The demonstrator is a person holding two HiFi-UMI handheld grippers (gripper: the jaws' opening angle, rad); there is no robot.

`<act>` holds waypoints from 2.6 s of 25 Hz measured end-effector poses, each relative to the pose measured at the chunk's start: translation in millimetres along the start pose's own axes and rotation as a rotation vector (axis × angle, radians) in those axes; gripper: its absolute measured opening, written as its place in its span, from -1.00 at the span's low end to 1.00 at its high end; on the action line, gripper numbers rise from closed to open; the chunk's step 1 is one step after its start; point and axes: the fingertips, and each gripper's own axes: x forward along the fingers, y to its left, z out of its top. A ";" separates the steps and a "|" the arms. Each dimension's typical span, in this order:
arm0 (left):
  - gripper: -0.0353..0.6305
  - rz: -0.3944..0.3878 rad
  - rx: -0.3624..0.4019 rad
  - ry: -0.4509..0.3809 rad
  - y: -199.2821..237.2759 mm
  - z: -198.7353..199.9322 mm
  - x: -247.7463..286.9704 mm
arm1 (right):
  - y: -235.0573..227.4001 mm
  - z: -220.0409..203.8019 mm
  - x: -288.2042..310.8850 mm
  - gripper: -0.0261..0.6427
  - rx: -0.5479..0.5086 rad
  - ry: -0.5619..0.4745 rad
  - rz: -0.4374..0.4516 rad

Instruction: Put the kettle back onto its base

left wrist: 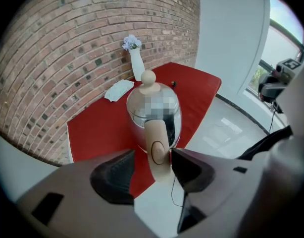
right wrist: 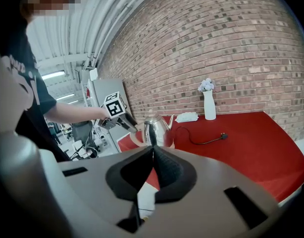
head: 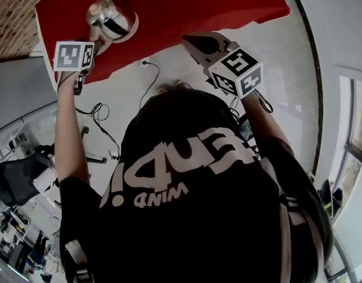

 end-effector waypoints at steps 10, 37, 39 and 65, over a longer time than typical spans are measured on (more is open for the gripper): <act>-0.50 0.094 -0.039 -0.211 -9.7 24.0 -80.8 | 16.1 -1.8 2.3 -0.85 -0.045 0.027 0.091; -0.87 -0.165 -0.261 -0.715 -125.8 -31.3 -197.1 | 48.6 -1.1 10.9 -0.85 -0.073 0.009 0.166; -0.87 -0.178 -0.284 -0.733 -127.3 -48.6 -195.3 | 59.4 -0.2 12.7 -0.85 -0.070 -0.004 0.166; -0.87 -0.341 -0.199 -0.732 -214.0 -205.0 -228.7 | 264.8 -36.4 -66.0 -0.85 -0.139 -0.042 0.207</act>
